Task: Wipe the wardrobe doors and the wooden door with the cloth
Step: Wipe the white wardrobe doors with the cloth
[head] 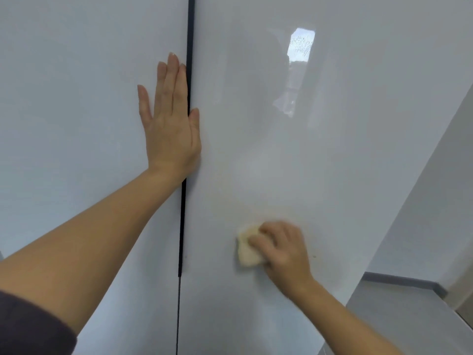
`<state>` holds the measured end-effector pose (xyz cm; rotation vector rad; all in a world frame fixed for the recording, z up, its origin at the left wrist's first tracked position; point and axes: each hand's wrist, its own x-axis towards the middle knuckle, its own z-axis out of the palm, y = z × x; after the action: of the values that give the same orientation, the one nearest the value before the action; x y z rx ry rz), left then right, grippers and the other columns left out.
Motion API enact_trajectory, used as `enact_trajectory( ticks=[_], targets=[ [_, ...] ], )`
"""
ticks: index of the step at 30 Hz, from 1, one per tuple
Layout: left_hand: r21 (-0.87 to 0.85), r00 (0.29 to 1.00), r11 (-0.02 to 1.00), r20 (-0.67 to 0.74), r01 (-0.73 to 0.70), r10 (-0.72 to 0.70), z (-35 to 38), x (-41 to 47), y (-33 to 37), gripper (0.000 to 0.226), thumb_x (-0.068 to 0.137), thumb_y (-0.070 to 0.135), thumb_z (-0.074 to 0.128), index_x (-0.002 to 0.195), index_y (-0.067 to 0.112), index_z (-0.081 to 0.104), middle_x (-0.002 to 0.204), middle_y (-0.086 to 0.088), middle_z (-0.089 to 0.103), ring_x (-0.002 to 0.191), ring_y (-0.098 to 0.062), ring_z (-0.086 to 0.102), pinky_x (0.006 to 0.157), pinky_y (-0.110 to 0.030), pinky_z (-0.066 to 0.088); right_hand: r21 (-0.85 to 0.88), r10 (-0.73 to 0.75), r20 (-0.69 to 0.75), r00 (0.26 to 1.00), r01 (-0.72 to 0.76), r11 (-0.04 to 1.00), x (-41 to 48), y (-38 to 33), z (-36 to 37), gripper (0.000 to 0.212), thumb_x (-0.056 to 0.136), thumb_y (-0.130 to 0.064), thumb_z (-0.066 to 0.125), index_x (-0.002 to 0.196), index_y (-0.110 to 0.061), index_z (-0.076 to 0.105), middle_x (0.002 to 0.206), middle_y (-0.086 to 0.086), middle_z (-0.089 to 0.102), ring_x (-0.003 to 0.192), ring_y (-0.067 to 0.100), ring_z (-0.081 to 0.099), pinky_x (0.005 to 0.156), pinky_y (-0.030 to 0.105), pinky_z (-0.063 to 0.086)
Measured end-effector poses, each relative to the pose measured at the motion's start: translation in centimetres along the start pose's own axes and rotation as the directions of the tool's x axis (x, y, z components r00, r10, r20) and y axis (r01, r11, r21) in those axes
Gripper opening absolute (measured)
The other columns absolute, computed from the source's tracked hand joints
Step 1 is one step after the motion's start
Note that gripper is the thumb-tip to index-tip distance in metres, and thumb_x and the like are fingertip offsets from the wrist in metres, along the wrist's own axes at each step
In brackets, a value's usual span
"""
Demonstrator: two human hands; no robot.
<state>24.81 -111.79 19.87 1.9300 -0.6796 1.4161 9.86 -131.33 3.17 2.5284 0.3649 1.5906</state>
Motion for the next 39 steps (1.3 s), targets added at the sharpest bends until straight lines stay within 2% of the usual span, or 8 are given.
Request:
enact_trajectory(
  ticks=[2, 4, 7, 10, 16, 26, 31, 39],
  targets=[
    [0.002, 1.000, 1.000, 0.027, -0.007, 0.007, -0.4, -0.1, -0.2, 0.062, 0.097, 0.015, 0.032, 0.155, 0.007, 0.010, 0.164, -0.008, 0.008, 0.151, -0.020, 0.004, 0.121, -0.049, -0.003, -0.001, -0.084, 0.092, 0.992, 0.085, 0.996, -1.8, -0.9, 0.7, 0.036, 0.101, -0.011, 0.035, 0.091, -0.019, 0.068, 0.099, 0.007, 0.062, 0.088, 0.030, 0.062, 0.074, 0.034, 0.042],
    [-0.002, 0.998, 1.000, 0.053, -0.025, 0.025, -0.8, 0.0, -0.4, 0.063, 0.097, 0.017, 0.034, 0.155, 0.008, 0.010, 0.164, -0.006, 0.007, 0.151, -0.019, 0.004, 0.121, -0.049, -0.001, 0.000, -0.080, 0.069, 0.994, 0.080, 0.997, 0.3, -1.0, 0.5, 0.027, 0.096, -0.007, 0.045, 0.090, -0.017, 0.070, 0.098, 0.007, 0.062, 0.089, 0.030, 0.060, 0.073, 0.034, 0.042],
    [-0.001, 0.995, 0.999, 0.096, -0.034, 0.034, -1.5, 0.1, -0.7, 0.064, 0.098, 0.019, 0.036, 0.155, 0.009, 0.009, 0.164, -0.005, 0.006, 0.151, -0.018, 0.003, 0.121, -0.050, 0.001, 0.038, 0.072, -0.091, 0.993, -0.069, 0.997, 7.1, -0.5, -0.7, 0.031, 0.069, 0.005, 0.062, 0.092, -0.013, 0.072, 0.102, 0.009, 0.062, 0.094, 0.030, 0.055, 0.072, 0.036, 0.041],
    [0.007, 0.989, 0.999, 0.144, -0.047, 0.045, -1.7, 0.0, -0.8, 0.064, 0.099, 0.022, 0.035, 0.156, 0.010, 0.007, 0.164, -0.005, 0.004, 0.151, -0.017, 0.001, 0.121, -0.050, 0.001, 0.075, 0.179, -0.157, 0.971, -0.169, 0.983, 10.3, -1.6, -0.5, 0.038, 0.063, 0.006, 0.062, 0.096, -0.011, 0.072, 0.106, 0.011, 0.063, 0.096, 0.033, 0.054, 0.073, 0.038, 0.041],
    [0.003, 0.969, 0.992, 0.217, -0.124, 0.120, -2.9, 0.2, -2.0, 0.062, 0.102, 0.027, 0.030, 0.156, 0.011, 0.004, 0.164, -0.004, 0.000, 0.151, -0.016, -0.002, 0.122, -0.044, -0.003, 0.040, -0.057, 0.007, 0.998, 0.057, 0.998, 4.7, -5.4, 3.5, 0.023, 0.079, 0.006, 0.063, 0.089, -0.013, 0.071, 0.100, 0.005, 0.066, 0.086, 0.028, 0.054, 0.064, 0.035, 0.041],
    [-0.078, 0.923, 0.950, 0.228, -0.301, 0.311, -3.4, -0.1, -4.6, 0.056, 0.100, 0.016, 0.026, 0.155, 0.009, 0.016, 0.163, -0.005, 0.010, 0.151, -0.018, 0.006, 0.123, -0.041, 0.002, 0.167, 0.268, -0.269, 0.925, -0.229, 0.959, 21.9, -6.0, -0.1, 0.045, 0.059, 0.007, 0.054, 0.097, -0.012, 0.070, 0.107, 0.002, 0.065, 0.093, 0.027, 0.052, 0.072, 0.039, 0.045],
    [-0.016, 0.900, 0.912, 0.161, -0.409, 0.406, -2.9, -2.3, -6.9, 0.051, 0.102, 0.010, 0.030, 0.152, 0.002, 0.024, 0.160, -0.013, 0.020, 0.149, -0.026, 0.013, 0.121, -0.050, 0.010, 0.204, 0.255, -0.290, 0.922, -0.201, 0.958, 18.4, -7.2, 2.1, 0.043, 0.063, 0.012, 0.055, 0.098, -0.006, 0.071, 0.106, 0.004, 0.067, 0.093, 0.028, 0.052, 0.073, 0.042, 0.047],
    [-0.062, 0.928, 0.943, 0.172, -0.326, 0.331, -1.7, -11.9, -8.3, 0.051, 0.101, 0.009, 0.037, 0.150, 0.001, 0.026, 0.159, -0.013, 0.020, 0.149, -0.027, 0.017, 0.119, -0.056, 0.011, 0.199, 0.218, -0.232, 0.948, -0.173, 0.965, 12.2, -8.5, 4.4, 0.032, 0.073, 0.011, 0.057, 0.097, -0.004, 0.073, 0.105, 0.006, 0.069, 0.094, 0.028, 0.053, 0.074, 0.042, 0.047]
  ],
)
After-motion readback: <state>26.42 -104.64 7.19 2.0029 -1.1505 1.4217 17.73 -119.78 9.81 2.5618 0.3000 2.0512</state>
